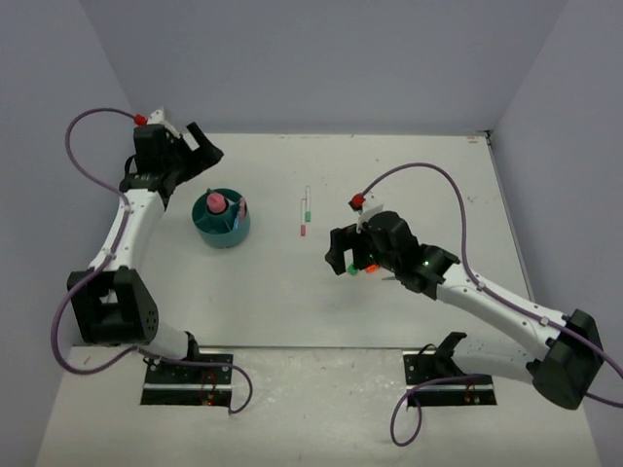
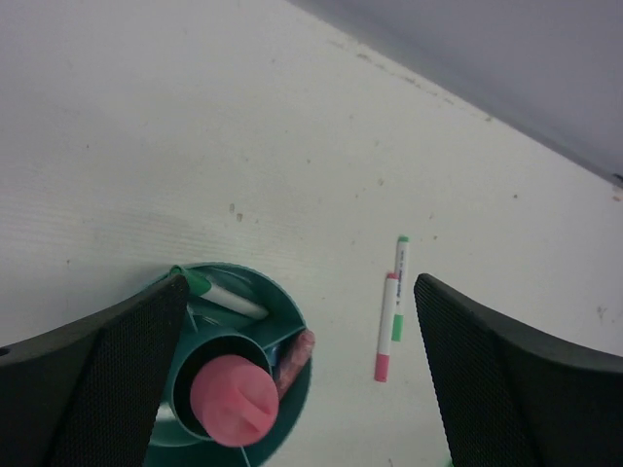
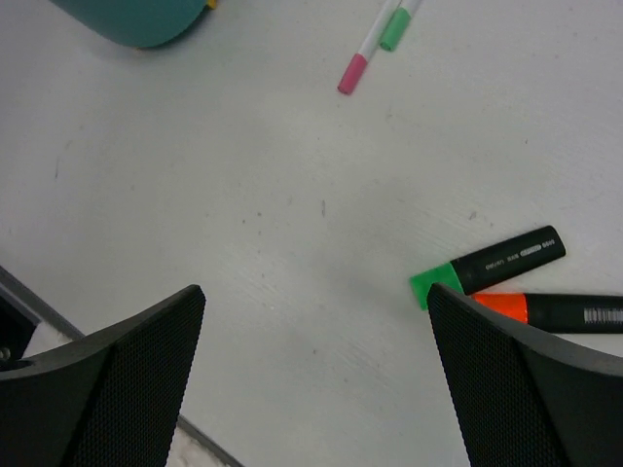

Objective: Sort the stationery into containers
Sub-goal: Place the pen in the storage box, then pick up the pen from the center of the board.

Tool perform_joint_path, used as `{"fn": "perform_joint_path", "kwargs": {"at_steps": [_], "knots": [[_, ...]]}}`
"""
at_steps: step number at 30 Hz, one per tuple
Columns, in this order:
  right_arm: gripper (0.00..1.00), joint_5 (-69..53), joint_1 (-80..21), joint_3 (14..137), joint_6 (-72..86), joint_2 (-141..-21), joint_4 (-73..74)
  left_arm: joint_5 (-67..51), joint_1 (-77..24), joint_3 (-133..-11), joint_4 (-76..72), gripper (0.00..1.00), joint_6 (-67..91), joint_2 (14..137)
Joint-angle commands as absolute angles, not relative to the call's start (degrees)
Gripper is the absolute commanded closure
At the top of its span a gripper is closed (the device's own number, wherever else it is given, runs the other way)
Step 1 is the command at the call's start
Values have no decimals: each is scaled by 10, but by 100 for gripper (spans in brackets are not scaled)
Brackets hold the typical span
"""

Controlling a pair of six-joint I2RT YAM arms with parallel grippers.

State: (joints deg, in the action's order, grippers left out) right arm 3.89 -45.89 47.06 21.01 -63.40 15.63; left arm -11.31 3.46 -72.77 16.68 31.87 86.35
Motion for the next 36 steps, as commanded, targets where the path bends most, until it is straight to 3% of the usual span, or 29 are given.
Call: {"fn": "perform_joint_path", "kwargs": {"at_steps": [1, 3, 5, 7, 15, 23, 31, 36], "knots": [[3, 86, -435, 609, 311, -765, 218, -101, 38, -753, 182, 0, 304, 693], [10, 82, -412, 666, 323, -817, 227, -107, 37, -737, 194, 0, 292, 649], [31, 76, -388, 716, 327, -898, 248, -117, 37, -698, 194, 0, 271, 587], [43, 92, -379, 787, 320, -973, 287, -113, 36, -669, 211, 0, 250, 542], [56, 166, -373, 1032, 279, -1184, 383, -165, 34, -501, 211, 0, 217, 389], [57, 131, -373, 1081, 272, -1252, 384, -122, -26, -450, 203, 0, 192, 363], [56, 83, -373, 1100, 264, -1275, 376, -122, -32, -407, 195, 0, 186, 354], [56, 67, -374, 1173, 262, -1309, 426, -125, -33, -403, 191, 0, 187, 355]]}}
